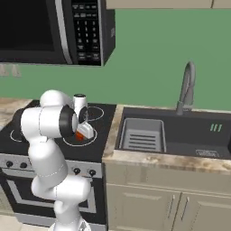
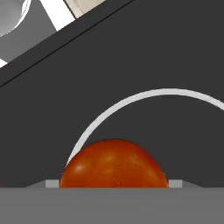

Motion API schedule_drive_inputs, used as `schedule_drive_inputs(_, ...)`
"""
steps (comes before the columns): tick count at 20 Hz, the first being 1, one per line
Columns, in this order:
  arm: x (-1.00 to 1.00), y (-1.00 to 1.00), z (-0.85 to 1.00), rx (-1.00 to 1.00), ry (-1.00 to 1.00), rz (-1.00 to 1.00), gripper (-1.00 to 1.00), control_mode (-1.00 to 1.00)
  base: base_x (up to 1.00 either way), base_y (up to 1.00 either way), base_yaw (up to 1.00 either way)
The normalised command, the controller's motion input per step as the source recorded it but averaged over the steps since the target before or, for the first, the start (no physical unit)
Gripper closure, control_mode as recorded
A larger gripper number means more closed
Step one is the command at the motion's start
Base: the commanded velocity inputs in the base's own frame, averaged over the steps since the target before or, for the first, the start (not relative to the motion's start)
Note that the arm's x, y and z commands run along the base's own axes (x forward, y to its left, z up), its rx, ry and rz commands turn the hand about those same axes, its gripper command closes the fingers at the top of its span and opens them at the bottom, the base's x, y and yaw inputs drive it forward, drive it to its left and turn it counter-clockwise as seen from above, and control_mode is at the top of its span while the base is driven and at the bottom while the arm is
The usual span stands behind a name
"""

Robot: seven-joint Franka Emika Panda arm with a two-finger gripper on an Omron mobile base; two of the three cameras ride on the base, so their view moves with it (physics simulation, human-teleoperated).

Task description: Turn on the sink faucet. Then move the tomato from the counter to the sink. Turn off the sink. Move the vegetable from the sink to the pot next to the stove. Finally move the pot to the rear left burner.

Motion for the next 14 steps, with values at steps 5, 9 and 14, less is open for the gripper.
schedule_drive_inputs(5,0.00,0.00,0.00,0.00,0.00,0.00,1.00,1.00,0.00,0.90,0.00)
schedule_drive_inputs(9,0.00,0.00,0.00,0.00,0.00,0.00,1.00,1.00,0.00,0.86,0.00)
schedule_drive_inputs(14,0.00,0.00,0.00,0.00,0.00,0.00,1.00,1.00,0.04,0.74,0.00)
